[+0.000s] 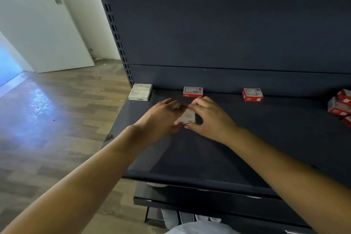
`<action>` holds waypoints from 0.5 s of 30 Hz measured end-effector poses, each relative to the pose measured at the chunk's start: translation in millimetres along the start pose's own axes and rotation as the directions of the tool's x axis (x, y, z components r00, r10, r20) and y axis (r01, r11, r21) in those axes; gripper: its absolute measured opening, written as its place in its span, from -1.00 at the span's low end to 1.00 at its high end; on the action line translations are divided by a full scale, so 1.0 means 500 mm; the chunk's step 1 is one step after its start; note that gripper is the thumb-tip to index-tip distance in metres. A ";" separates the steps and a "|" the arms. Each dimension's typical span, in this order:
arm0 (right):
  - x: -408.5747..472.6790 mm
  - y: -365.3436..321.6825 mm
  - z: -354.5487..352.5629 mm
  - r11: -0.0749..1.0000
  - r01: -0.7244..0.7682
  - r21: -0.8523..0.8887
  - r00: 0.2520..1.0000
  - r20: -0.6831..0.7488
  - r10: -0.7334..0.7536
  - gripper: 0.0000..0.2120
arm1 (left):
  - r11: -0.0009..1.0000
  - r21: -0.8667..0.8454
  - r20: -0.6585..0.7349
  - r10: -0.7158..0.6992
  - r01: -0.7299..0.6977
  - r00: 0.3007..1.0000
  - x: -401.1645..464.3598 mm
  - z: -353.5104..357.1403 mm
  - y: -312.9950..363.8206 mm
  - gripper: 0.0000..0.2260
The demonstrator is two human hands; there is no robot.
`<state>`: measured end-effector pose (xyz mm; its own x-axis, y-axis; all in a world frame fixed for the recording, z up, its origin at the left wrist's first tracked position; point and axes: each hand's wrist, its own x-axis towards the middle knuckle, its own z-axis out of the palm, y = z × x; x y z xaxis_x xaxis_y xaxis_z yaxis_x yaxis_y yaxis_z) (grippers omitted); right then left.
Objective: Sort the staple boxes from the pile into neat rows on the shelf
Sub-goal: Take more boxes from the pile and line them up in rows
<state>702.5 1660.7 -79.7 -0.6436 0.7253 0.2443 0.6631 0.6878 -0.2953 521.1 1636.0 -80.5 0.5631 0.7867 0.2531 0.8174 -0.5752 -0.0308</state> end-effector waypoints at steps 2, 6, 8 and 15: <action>0.019 -0.010 0.006 0.999 0.006 -0.048 0.997 0.076 -0.003 -0.41 | 1.000 0.007 0.085 0.002 -0.003 0.996 -0.018 -0.003 -0.030 -0.63; 0.045 -0.019 0.017 0.996 -0.039 -0.080 0.988 0.148 0.050 -0.41 | 0.994 -0.003 0.183 -0.103 0.106 0.978 -0.052 0.004 -0.087 -0.60; 0.054 -0.022 0.022 0.995 -0.053 -0.079 0.985 0.161 0.066 -0.43 | 0.985 0.026 0.249 -0.174 0.173 0.953 -0.065 0.002 -0.116 -0.55; 0.083 -0.032 0.041 0.992 -0.104 -0.069 0.979 0.167 0.114 -0.48 | 0.931 -0.044 0.331 -0.329 0.363 0.884 -0.112 0.029 -0.216 -0.68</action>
<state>657.4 1679.4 -83.9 -0.6181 0.7844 0.0515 0.7513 0.6088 -0.2547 403.0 1657.4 -105.5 0.2689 0.9594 -0.0857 0.9599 -0.2596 0.1058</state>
